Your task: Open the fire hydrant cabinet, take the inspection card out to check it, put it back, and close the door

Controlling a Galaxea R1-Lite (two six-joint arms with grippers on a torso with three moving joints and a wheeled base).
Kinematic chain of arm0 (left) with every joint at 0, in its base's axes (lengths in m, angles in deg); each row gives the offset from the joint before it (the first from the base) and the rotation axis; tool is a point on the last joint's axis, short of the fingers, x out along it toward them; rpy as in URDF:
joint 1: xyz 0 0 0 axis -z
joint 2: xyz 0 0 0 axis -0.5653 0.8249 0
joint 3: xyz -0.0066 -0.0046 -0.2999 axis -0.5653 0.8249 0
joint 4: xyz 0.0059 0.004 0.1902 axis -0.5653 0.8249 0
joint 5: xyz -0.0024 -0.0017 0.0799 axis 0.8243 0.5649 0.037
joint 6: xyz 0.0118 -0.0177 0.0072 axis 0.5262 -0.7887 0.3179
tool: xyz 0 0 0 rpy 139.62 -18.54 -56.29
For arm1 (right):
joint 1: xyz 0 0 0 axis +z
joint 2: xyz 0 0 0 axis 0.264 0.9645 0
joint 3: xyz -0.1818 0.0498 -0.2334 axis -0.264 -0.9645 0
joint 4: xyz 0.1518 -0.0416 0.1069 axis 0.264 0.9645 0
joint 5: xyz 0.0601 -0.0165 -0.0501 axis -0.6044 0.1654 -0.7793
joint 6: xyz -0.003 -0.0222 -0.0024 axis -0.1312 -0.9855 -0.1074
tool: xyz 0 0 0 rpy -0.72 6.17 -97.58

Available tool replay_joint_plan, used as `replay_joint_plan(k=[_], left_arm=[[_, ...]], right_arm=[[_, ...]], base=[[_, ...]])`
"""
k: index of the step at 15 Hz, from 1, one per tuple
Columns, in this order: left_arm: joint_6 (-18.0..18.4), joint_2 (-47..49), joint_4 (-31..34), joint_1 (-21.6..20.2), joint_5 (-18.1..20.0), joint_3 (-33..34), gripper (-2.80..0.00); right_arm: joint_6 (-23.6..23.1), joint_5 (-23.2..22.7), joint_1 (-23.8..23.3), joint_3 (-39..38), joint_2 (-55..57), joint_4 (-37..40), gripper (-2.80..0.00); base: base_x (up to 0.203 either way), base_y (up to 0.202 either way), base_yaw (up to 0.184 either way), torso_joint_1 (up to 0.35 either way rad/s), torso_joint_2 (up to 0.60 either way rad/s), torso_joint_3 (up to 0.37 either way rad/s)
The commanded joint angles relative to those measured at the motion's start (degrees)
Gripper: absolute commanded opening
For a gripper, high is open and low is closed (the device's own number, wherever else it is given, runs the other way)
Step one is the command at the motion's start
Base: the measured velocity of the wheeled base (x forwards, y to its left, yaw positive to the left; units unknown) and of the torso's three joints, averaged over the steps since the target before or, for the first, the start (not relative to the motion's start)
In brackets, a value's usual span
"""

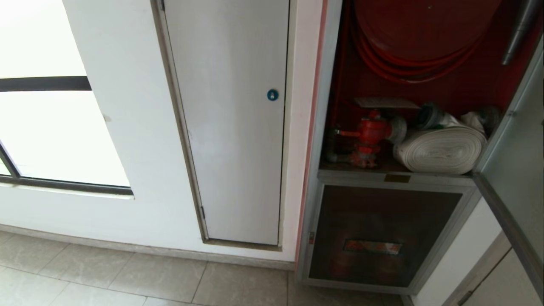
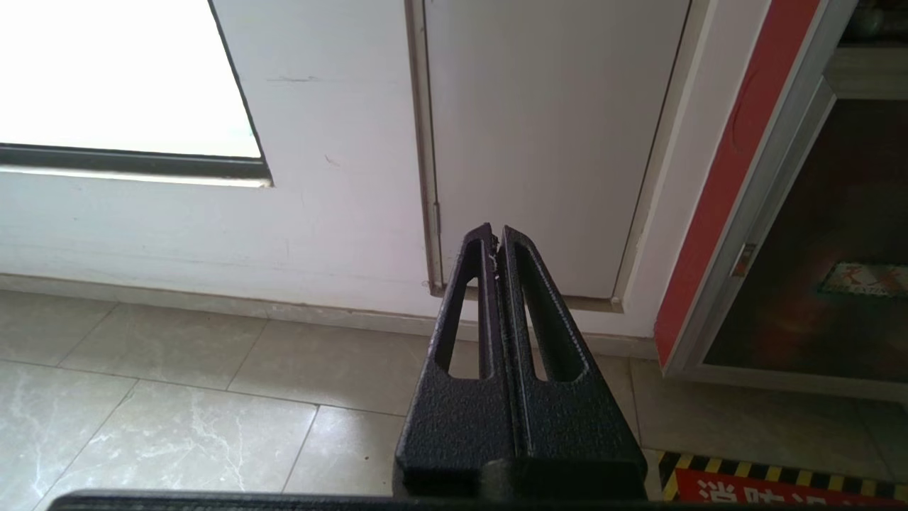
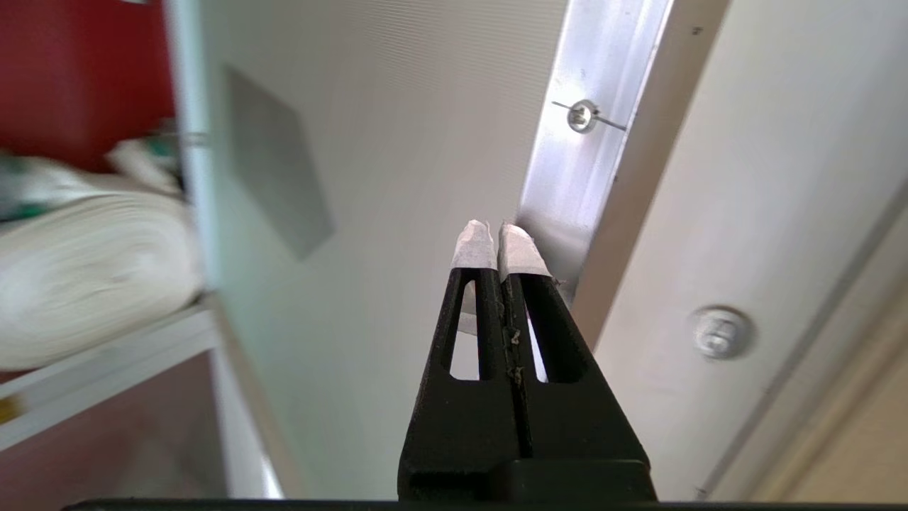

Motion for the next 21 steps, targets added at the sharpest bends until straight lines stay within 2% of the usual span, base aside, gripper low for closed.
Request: replay_joint_plan(k=[1, 3, 8, 12, 14, 18, 21], left_arm=[[0.0, 0.0, 0.0, 0.0, 0.0, 0.4, -2.8], [0.0, 0.0, 0.0, 0.0, 0.0, 0.4, -2.8], [-0.1, 0.0, 0.0, 0.0, 0.0, 0.4, -2.8], [0.0, 0.0, 0.0, 0.0, 0.0, 0.4, -2.8], [0.0, 0.0, 0.0, 0.0, 0.0, 0.4, -2.8], [-0.1, 0.0, 0.0, 0.0, 0.0, 0.4, -2.8], [0.0, 0.0, 0.0, 0.0, 0.0, 0.4, -2.8]], right_arm=[[-0.1, 0.2, -3.0, 0.0, 0.5, -0.2, -2.8], [-0.1, -0.4, -6.8, 0.7, 2.4, -0.6, -2.8], [0.0, -1.4, -10.0, 3.0, 4.7, -0.5, -2.8], [0.1, -4.2, -15.0, 3.6, 6.7, -0.5, -2.8], [2.4, -4.5, -15.4, 3.8, 7.4, -0.3, -2.8], [2.9, -6.1, -16.8, 3.5, 7.6, -0.2, -2.8], [3.2, -9.9, -13.6, 2.8, 7.9, -0.4, -2.8]], base=[[0.0, 0.0, 0.0, 0.0, 0.0, 0.0], [0.0, 0.0, 0.0, 0.0, 0.0, 0.0], [0.0, 0.0, 0.0, 0.0, 0.0, 0.0], [0.0, 0.0, 0.0, 0.0, 0.0, 0.0], [0.0, 0.0, 0.0, 0.0, 0.0, 0.0], [0.0, 0.0, 0.0, 0.0, 0.0, 0.0], [0.0, 0.0, 0.0, 0.0, 0.0, 0.0]])
